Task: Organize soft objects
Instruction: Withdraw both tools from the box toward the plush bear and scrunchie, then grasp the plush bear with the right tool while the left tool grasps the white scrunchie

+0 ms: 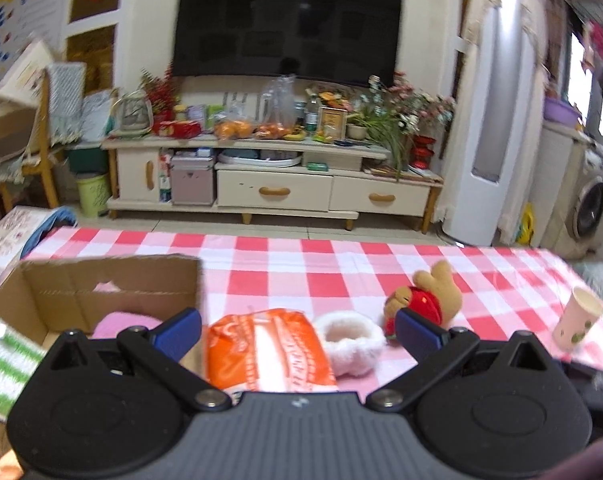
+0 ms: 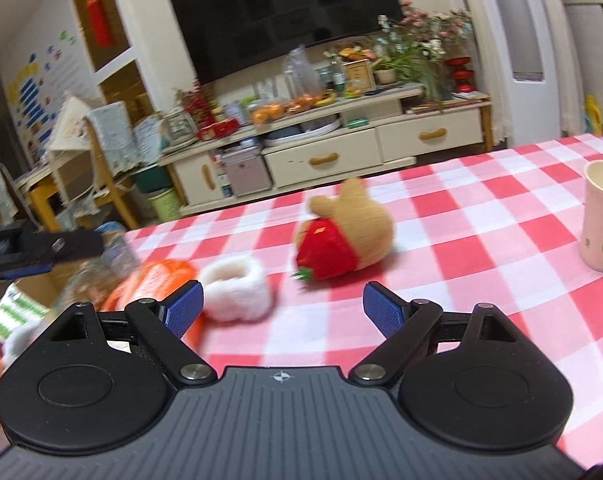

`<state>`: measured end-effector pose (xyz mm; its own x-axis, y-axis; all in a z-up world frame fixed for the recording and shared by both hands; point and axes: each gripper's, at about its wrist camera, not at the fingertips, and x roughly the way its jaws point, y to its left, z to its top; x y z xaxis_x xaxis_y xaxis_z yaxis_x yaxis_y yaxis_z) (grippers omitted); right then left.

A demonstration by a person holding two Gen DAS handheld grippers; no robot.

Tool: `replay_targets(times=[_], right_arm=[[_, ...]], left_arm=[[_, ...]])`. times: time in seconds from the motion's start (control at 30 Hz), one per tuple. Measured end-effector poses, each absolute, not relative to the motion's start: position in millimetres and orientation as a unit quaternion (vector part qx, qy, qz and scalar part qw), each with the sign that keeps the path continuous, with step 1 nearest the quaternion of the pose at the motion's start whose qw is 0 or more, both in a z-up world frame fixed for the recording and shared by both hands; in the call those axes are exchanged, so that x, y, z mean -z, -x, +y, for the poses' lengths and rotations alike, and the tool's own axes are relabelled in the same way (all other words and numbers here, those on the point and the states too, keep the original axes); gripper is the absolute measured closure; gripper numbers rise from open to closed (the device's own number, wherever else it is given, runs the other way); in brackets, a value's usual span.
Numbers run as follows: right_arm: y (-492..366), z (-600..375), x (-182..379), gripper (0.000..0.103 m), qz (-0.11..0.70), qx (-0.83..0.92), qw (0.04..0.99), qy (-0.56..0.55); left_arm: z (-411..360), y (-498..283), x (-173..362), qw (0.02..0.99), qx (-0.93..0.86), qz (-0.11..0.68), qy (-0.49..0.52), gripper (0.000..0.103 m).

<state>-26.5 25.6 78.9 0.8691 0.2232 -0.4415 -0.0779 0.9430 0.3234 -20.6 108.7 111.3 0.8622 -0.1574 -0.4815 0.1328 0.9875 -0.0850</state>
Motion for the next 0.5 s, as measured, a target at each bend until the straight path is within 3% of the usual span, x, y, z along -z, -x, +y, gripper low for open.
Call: replay_targets(times=[0.5], right_arm=[[-37.8, -7.1, -65.9, 0.000, 0.247, -0.075, 0.947, -0.192]], left_arm=[[31.9, -8.9, -79.5, 0.956, 0.097, 0.256, -0.103, 0.001]])
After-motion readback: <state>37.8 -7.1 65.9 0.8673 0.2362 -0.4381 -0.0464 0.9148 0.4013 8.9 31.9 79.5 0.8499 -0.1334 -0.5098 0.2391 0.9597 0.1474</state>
